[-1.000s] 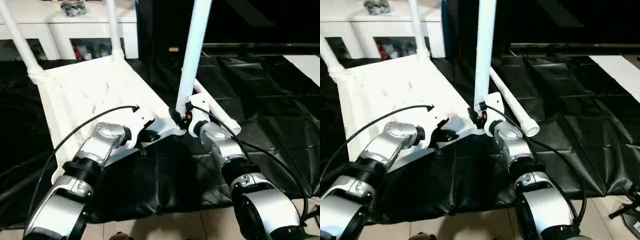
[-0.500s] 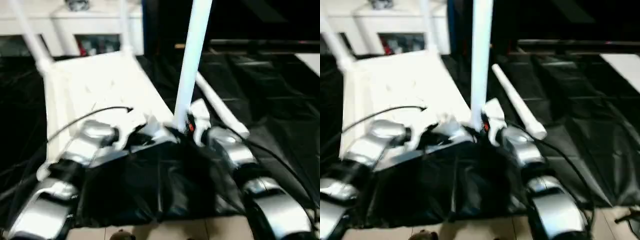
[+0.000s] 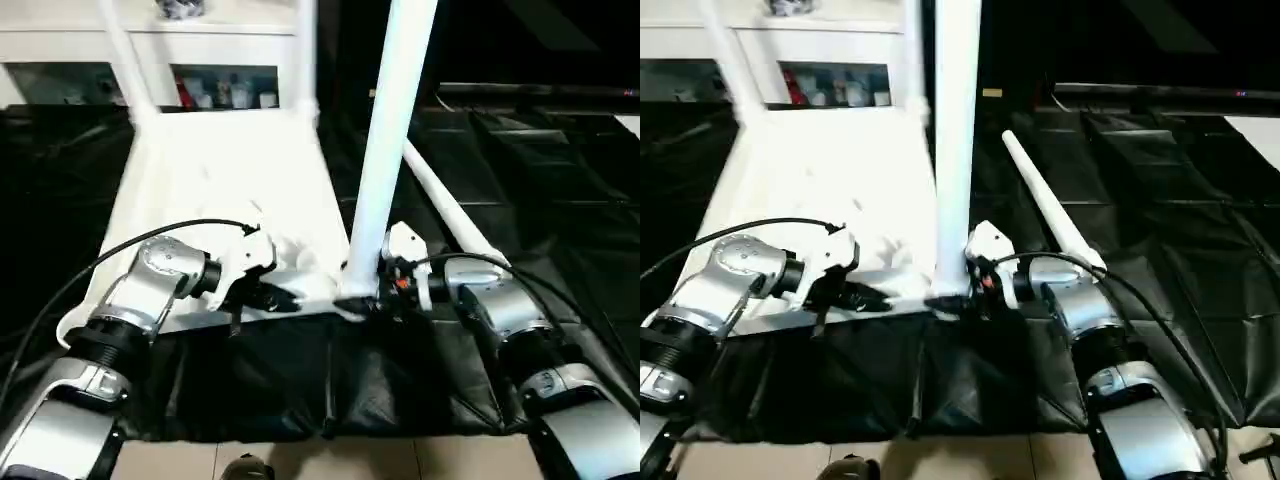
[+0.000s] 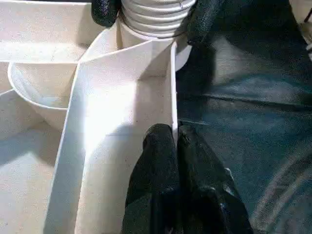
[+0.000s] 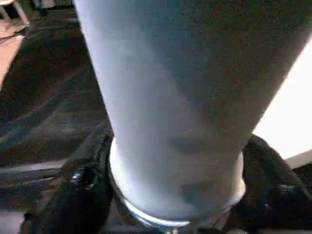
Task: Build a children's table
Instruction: Rotate leg to tighten
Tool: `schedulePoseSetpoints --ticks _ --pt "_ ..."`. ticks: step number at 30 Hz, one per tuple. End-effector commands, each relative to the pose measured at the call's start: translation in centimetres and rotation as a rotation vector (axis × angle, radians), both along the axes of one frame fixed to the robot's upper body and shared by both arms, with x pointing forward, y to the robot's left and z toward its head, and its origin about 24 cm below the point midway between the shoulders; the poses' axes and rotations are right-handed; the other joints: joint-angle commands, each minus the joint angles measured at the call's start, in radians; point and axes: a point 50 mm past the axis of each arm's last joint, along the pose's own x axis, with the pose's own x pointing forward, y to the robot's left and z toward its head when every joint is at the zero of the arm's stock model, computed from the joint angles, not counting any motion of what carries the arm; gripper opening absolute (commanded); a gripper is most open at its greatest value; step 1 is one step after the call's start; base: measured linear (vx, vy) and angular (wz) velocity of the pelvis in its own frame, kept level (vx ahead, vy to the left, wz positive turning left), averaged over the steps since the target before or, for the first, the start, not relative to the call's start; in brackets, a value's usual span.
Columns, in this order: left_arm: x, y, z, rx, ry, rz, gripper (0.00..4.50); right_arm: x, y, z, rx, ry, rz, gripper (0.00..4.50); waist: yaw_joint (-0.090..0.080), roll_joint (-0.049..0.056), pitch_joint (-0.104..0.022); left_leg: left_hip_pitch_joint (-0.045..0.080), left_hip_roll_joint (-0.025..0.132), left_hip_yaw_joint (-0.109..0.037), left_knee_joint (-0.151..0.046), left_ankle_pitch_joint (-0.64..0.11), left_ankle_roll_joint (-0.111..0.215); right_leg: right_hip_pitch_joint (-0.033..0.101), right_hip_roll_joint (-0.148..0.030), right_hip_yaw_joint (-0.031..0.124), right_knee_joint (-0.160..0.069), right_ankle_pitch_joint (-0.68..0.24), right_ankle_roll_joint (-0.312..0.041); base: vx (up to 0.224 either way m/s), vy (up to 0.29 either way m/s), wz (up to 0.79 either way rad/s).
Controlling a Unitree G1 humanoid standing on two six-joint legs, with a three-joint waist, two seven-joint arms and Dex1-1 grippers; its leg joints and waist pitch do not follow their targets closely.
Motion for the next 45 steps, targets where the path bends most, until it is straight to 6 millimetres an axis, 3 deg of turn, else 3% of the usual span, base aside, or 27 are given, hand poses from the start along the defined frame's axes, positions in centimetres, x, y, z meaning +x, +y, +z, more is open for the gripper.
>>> schedulePoseSetpoints --ticks 1,9,12,13,16,17,19,20,21,22,26,28,31,32,35,37,38,40,42,45 --pt "-0.1 -1.7 0.9 -0.048 -0.029 -0.107 0.00 -0.7 0.9 -0.4 -0.007 0.023 0.062 2.95 -0.005 0.009 -0.067 0.030 0.024 0.000 -0.072 -0.386 -0.014 0.042 -0.047 0.035 -0.069 -0.315 -0.212 0.000 0.000 0.00" --pt "0.0 -1.6 0.8 -0.071 -0.014 -0.081 0.00 -1.1 1.2 -0.7 0.048 0.068 0.027 2.79 -0.003 0.009 -0.073 0.027 0.024 0.000 -0.068 -0.336 -0.005 0.043 -0.045 0.035 -0.061 -0.251 -0.223 0.000 0.000 0.00" --pt "1.4 -2.4 0.6 -0.082 -0.055 0.102 0.00 0.0 1.9 -1.4 0.101 0.065 -0.221 2.78 -0.006 0.007 -0.071 0.026 0.022 0.000 -0.069 -0.341 -0.019 0.041 -0.047 0.035 -0.061 -0.267 -0.223 0.000 0.000 0.00" --pt "1.4 -2.4 0.6 -0.082 -0.055 0.102 0.00 0.0 1.9 -1.4 0.101 0.065 -0.221 2.78 -0.008 0.008 -0.069 0.028 0.021 -0.001 -0.070 -0.350 -0.025 0.039 -0.047 0.035 -0.063 -0.286 -0.219 0.000 0.000 0.00" --pt "2.4 -3.2 0.7 -0.103 -0.085 0.219 0.00 0.7 2.4 -2.2 0.083 0.051 -0.402 2.77 -0.014 0.006 -0.069 0.031 0.020 -0.005 -0.072 -0.372 -0.040 0.038 -0.052 0.036 -0.072 -0.356 -0.190 0.000 0.000 0.00" --pt "2.8 -4.1 0.8 -0.104 -0.113 0.291 0.00 1.2 3.0 -2.7 0.084 0.053 -0.537 2.77 -0.019 0.006 -0.069 0.026 0.017 -0.008 -0.073 -0.369 -0.044 0.044 -0.053 0.034 -0.072 -0.365 -0.183 0.000 0.000 0.00" --pt "3.0 -4.8 0.8 -0.110 -0.127 0.331 0.00 1.4 3.6 -3.0 0.083 0.057 -0.622 2.77 -0.031 0.004 -0.069 0.026 0.016 -0.009 -0.074 -0.369 -0.052 0.042 -0.052 0.033 -0.073 -0.363 -0.181 0.000 0.000 0.00" --pt "3.2 -5.9 0.7 -0.124 -0.147 0.395 0.00 1.6 4.6 -3.3 0.076 0.056 -0.718 2.77 -0.038 0.010 -0.068 0.024 0.013 -0.009 -0.072 -0.370 -0.049 0.043 -0.051 0.033 -0.075 -0.365 -0.180 0.000 0.000 0.00" --pt "3.2 -5.9 0.7 -0.124 -0.147 0.395 0.00 1.6 4.6 -3.3 0.076 0.056 -0.718 2.77 -0.045 0.008 -0.068 0.025 0.014 -0.007 -0.072 -0.369 -0.049 0.039 -0.050 0.034 -0.078 -0.361 -0.182 0.000 0.000 0.00" --pt "3.0 -7.0 0.4 -0.125 -0.165 0.407 0.00 1.7 5.9 -3.4 0.072 0.052 -0.770 2.77 -0.048 0.005 -0.069 0.024 0.013 -0.007 -0.071 -0.366 -0.044 0.041 -0.050 0.033 -0.078 -0.359 -0.180 0.000 0.000 0.00" --pt "2.4 -8.3 0.0 -0.147 -0.158 0.394 0.00 1.7 7.0 -3.2 0.082 0.014 -0.784 2.77 -0.052 0.005 -0.070 0.020 0.012 -0.005 -0.070 -0.347 -0.027 0.043 -0.047 0.032 -0.078 -0.327 -0.178 0.000 0.000 0.00" --pt "2.1 -8.5 -0.3 -0.146 -0.159 0.370 0.00 1.8 7.3 -3.0 0.122 0.032 -0.799 3.47 -0.055 0.006 -0.070 0.019 0.013 -0.005 -0.071 -0.348 -0.020 0.044 -0.046 0.032 -0.076 -0.308 -0.182 0.000 0.000 0.00" --pt "1.8 -8.5 -0.5 -0.143 -0.158 0.349 0.00 1.9 7.4 -2.7 0.156 0.047 -0.790 3.59 -0.056 0.007 -0.071 0.019 0.013 -0.005 -0.071 -0.346 -0.012 0.045 -0.043 0.032 -0.074 -0.286 -0.185 0.000 0.000 0.00" --pt "1.6 -8.4 -0.6 -0.144 -0.159 0.336 0.00 2.0 7.4 -2.6 0.162 0.037 -0.778 3.89 -0.057 0.006 -0.071 0.020 0.013 -0.005 -0.071 -0.348 -0.012 0.045 -0.044 0.032 -0.074 -0.285 -0.187 0.000 0.000 0.00" --pt "1.2 -7.7 -0.5 -0.155 -0.166 0.282 0.00 2.0 6.7 -2.2 0.175 -0.010 -0.709 3.89 -0.059 0.005 -0.074 0.014 0.013 -0.005 -0.070 -0.330 -0.001 0.052 -0.045 0.032 -0.069 -0.251 -0.194 0.000 0.000 0.00" --pt "1.1 -7.5 -0.5 -0.161 -0.162 0.266 0.00 2.0 6.4 -2.1 0.183 -0.013 -0.683 3.89 -0.057 0.006 -0.076 0.017 0.015 -0.004 -0.067 -0.308 0.004 0.050 -0.043 0.033 -0.065 -0.212 -0.204 0.000 0.000 0.00" --pt "0.5 -6.7 -0.5 -0.165 -0.134 0.190 0.00 1.6 5.4 -1.9 0.174 -0.026 -0.542 3.89 -0.057 0.006 -0.076 0.016 0.014 -0.001 -0.065 -0.283 0.014 0.052 -0.041 0.033 -0.059 -0.160 -0.222 0.000 0.000 0.00" --pt "0.5 -6.6 -0.5 -0.165 -0.133 0.186 0.00 1.6 5.3 -1.9 0.172 -0.028 -0.533 3.89 -0.053 0.006 -0.078 0.014 0.014 -0.001 -0.061 -0.265 0.026 0.056 -0.040 0.031 -0.054 -0.127 -0.233 0.000 0.000 0.00" --pt "0.0 -5.4 -0.4 -0.154 -0.108 0.092 0.00 0.7 3.9 -1.9 0.114 -0.047 -0.307 3.89 -0.047 0.007 -0.079 0.015 0.016 0.005 -0.056 -0.242 0.046 0.056 -0.036 0.030 -0.048 -0.073 -0.249 0.000 0.000 0.00" --pt "-0.1 -4.8 -0.3 -0.150 -0.084 0.068 0.00 0.4 3.2 -1.8 0.079 -0.057 -0.217 3.89 -0.040 0.006 -0.076 0.021 0.020 0.006 -0.058 -0.269 0.050 0.052 -0.038 0.030 -0.050 -0.107 -0.262 0.000 0.000 0.00"
